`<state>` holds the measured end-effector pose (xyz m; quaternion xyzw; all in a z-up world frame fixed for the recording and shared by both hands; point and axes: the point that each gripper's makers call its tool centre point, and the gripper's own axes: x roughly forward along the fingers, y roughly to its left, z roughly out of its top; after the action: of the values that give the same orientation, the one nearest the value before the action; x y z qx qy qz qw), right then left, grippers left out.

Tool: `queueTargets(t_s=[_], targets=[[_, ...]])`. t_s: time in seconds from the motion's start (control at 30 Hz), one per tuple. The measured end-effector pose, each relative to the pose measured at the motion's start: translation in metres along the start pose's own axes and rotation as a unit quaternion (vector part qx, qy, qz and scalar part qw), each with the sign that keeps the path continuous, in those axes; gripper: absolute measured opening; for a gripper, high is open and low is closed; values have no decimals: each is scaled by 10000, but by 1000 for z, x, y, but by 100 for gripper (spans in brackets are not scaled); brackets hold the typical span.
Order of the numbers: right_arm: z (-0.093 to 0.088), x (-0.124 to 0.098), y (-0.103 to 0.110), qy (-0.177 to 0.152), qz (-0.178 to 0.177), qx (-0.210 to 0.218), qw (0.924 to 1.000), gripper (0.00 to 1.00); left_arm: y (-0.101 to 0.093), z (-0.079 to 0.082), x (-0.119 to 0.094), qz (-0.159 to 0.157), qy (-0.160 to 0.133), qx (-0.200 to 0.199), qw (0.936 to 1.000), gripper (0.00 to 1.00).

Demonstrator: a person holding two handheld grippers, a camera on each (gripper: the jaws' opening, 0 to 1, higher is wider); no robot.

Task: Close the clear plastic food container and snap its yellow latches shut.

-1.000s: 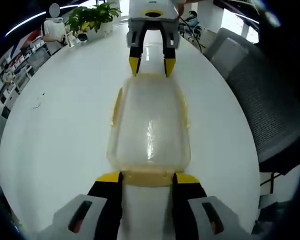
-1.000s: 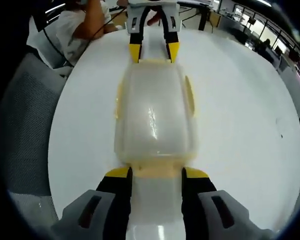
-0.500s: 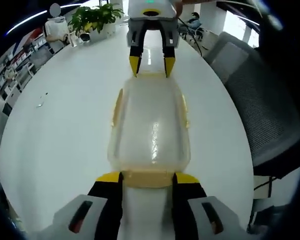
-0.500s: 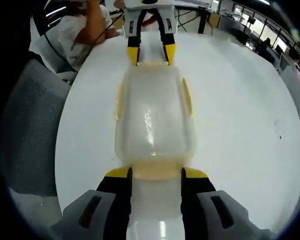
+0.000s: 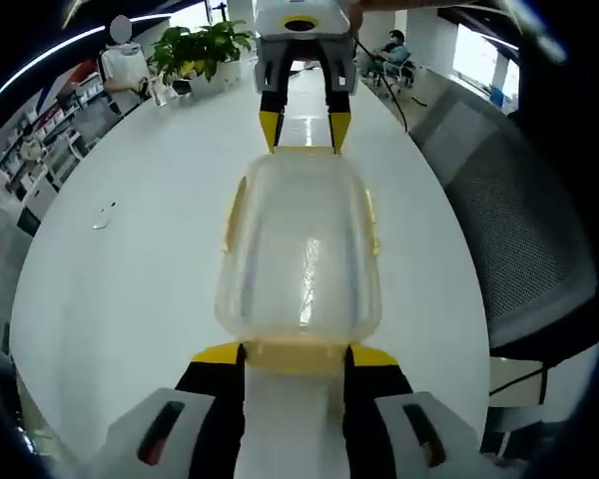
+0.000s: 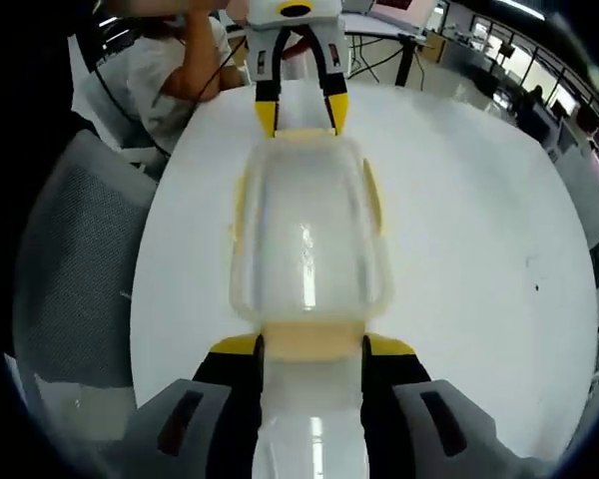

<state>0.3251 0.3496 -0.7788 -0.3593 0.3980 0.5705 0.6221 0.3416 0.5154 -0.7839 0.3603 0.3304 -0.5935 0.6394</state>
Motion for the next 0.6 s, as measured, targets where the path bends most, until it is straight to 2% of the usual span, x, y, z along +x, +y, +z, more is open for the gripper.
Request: queueTargets(t_s=[0.27,0.6], targets=[[-4,-9,-1,-33,0,-15,10000,35,0,11,-4,107,84,-25,9999,33],[-32,-25,-1,83,-12,-121,9999,35,-9,41,6,179,63,-112,9998,33]])
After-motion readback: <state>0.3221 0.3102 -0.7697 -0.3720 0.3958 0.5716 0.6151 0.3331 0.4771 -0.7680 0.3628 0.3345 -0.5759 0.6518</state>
